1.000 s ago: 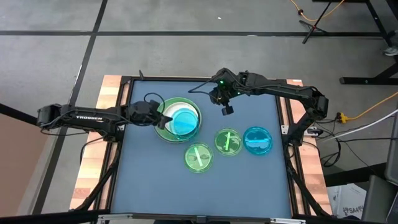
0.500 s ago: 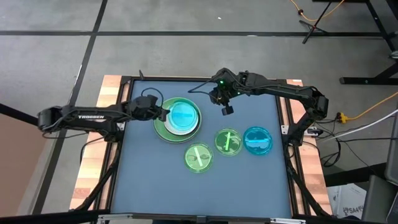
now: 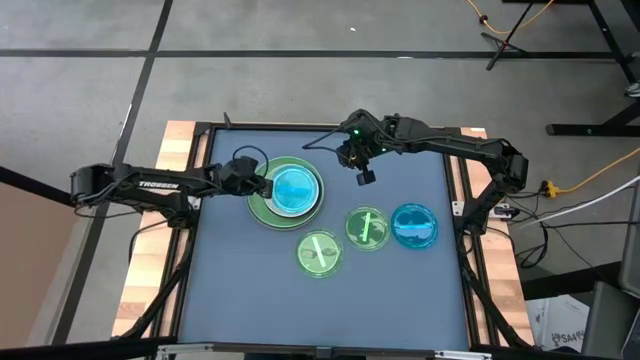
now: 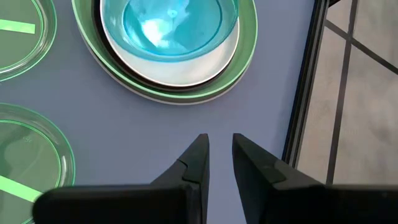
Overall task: Stack plastic plates
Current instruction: Stack the left transparent blue plate on top of the white plate, then stack the right transparent green plate on top of the blue transparent plate
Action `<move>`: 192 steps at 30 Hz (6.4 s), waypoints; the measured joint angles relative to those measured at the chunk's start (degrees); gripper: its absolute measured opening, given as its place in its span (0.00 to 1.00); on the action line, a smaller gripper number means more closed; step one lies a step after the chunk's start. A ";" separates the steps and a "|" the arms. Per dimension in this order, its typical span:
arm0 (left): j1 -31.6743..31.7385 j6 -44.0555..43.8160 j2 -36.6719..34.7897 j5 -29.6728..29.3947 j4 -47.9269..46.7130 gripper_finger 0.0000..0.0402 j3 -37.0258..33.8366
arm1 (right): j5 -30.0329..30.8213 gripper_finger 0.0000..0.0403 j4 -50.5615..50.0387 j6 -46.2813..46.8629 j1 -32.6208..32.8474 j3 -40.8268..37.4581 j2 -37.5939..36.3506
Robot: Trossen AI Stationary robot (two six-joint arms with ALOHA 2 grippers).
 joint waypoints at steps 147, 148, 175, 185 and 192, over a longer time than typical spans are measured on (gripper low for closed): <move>-5.33 4.61 -6.85 -4.07 2.69 0.18 0.02 | -15.70 0.15 16.38 12.49 0.35 -30.43 1.85; -5.32 4.63 -6.85 -4.08 2.69 0.18 0.02 | -15.85 0.15 15.89 12.48 0.35 -30.45 2.18; -5.32 4.67 -6.83 -4.07 2.71 0.18 -0.02 | -16.57 0.15 17.62 12.05 0.37 -30.40 6.62; -5.33 4.66 -6.83 -4.09 2.70 0.18 -0.02 | -16.50 0.15 17.59 12.04 0.37 -30.40 6.62; -5.32 4.66 -6.83 -4.08 2.70 0.18 -0.02 | -16.48 0.15 17.57 12.04 0.38 -30.40 6.62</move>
